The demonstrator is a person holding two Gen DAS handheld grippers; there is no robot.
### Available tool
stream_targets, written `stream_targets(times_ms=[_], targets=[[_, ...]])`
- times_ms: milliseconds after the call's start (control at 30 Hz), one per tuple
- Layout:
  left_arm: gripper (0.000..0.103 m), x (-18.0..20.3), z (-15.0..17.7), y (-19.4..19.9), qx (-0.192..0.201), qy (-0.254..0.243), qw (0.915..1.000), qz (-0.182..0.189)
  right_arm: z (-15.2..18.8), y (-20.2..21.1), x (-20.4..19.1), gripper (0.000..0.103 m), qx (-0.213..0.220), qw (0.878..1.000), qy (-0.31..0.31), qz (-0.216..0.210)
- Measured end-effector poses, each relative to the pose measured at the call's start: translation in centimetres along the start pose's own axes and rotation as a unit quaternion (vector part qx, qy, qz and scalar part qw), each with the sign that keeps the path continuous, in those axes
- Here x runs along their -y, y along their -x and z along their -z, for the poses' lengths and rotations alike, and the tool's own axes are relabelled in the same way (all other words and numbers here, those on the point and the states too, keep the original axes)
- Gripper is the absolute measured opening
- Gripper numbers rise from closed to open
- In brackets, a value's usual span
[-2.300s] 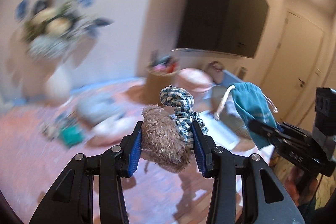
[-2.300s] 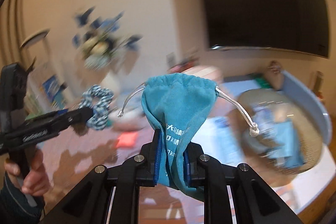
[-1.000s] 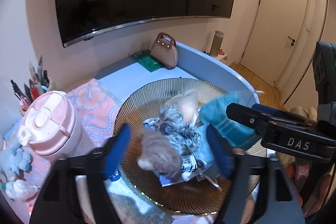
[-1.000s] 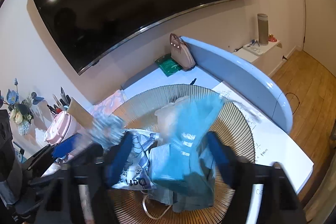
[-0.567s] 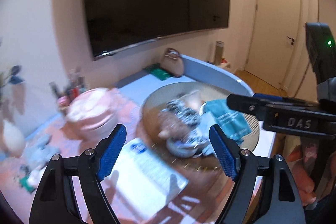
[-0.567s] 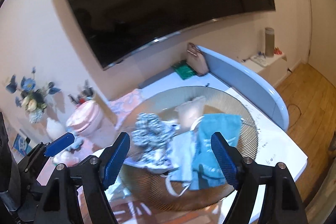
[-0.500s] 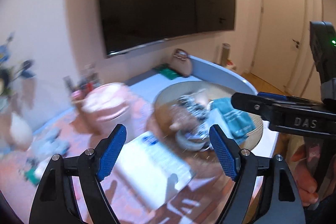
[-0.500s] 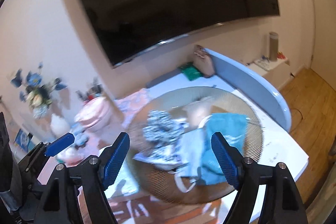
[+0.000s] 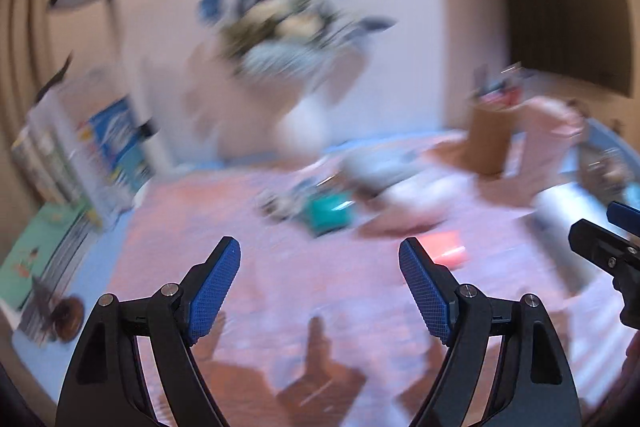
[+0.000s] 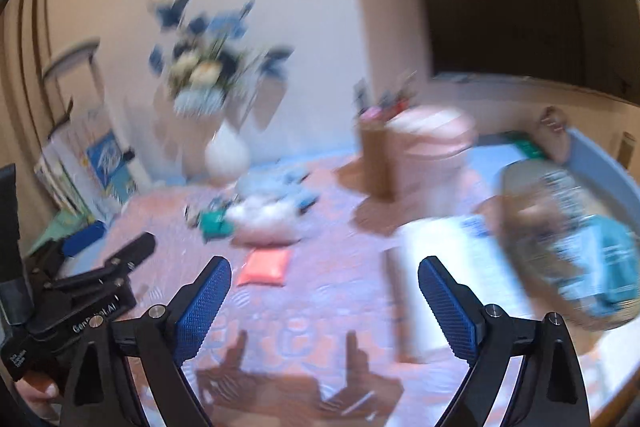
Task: Organize soft objects
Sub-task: 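Move both tools back over the tablecloth toward the teal and orange packets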
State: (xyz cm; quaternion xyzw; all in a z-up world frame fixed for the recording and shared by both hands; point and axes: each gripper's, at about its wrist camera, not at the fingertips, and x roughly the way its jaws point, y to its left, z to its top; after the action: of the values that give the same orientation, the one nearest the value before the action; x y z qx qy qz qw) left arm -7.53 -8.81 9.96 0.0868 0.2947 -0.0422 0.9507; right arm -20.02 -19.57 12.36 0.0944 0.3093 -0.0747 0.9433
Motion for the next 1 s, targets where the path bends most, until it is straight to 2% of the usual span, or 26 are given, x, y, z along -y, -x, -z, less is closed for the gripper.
stream_targets(times_ms=[100, 233, 300, 433, 667, 1000], targets=[[0.08, -2.2, 2.2, -2.6, -0.026, 0.017, 0.9995, -0.008, 1.4, -4.0, -1.7, 0.094, -0.023, 1.0, 0.01, -0.004], [0.08, -3.3, 4.1, -4.9, -0.045, 0.031, 0.9985, 0.005, 2.3, -6.6, -2.8, 0.094, -0.046, 0.998, 0.029, 0.026], [0.08, -3.5, 4.3, -5.6, -0.061, 0.04, 0.9971, 0.019, 2.4, -6.6, -2.8, 0.094, -0.043, 0.998, 0.036, 0.029], [0.08, -3.7, 4.4, -5.6, -0.061, 0.048, 0.9965, 0.03, 2.7, -7.2, -3.0, 0.094, -0.057, 0.997, 0.037, 0.047], [0.08, -4.5, 4.6, -5.8, -0.063, 0.07, 0.9946, 0.043, 3.0, -7.4, -4.0, 0.094, -0.056, 0.995, 0.063, 0.055], [0.08, -4.8, 4.7, -6.0, -0.067, 0.079, 0.9936, 0.045, 3.0, -7.4, -4.2, 0.094, -0.056, 0.995, 0.066, 0.055]])
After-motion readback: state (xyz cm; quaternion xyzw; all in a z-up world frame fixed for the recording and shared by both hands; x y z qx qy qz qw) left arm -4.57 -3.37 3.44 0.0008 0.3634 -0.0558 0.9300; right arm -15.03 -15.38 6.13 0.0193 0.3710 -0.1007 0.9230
